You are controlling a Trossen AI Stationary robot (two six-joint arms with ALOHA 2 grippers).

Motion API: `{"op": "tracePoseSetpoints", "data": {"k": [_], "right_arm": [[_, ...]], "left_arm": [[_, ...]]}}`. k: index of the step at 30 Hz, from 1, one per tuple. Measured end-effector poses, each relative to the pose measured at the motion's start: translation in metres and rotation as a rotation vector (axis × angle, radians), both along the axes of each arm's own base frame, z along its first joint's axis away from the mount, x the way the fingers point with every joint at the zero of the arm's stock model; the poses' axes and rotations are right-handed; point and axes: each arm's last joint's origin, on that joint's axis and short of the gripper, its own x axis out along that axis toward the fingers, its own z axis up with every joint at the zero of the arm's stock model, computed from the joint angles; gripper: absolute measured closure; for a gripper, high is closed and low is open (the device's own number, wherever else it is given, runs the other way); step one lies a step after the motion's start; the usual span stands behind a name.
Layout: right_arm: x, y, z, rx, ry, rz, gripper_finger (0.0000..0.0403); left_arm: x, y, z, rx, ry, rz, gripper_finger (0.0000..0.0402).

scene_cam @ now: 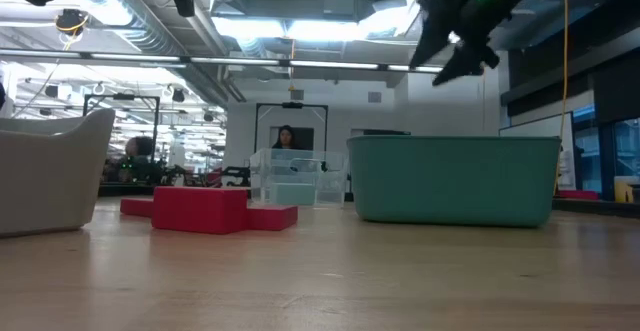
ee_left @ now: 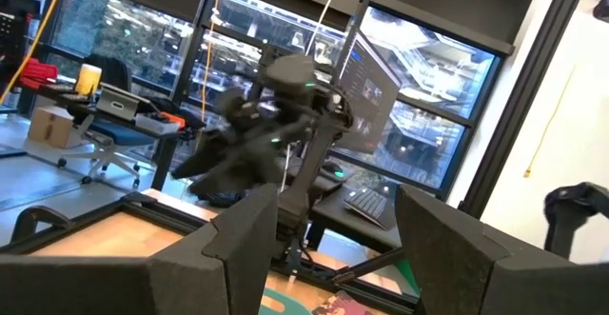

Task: Sort & place blocks by color
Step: Put the blue block into the green bin

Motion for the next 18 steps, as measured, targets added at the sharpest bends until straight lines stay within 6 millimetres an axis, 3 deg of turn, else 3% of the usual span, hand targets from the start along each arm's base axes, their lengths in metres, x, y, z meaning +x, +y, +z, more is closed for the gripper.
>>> {"op": "tracePoseSetpoints", "data": {"k": [10,18], "right_arm": [[0.027,-0.062,-0.070,0.171,0.329,-0.089,0.0064],[0.036,-0.088,-0.123,0.278,0.450,-0.140,0.0064]], "left_arm": [[0.000,0.000,0.000,0.000,-0.001,-0.002,0.0195],[-0.001,0.000,0.001,-0.002,-0.016,-0.003,0.0195]]}}
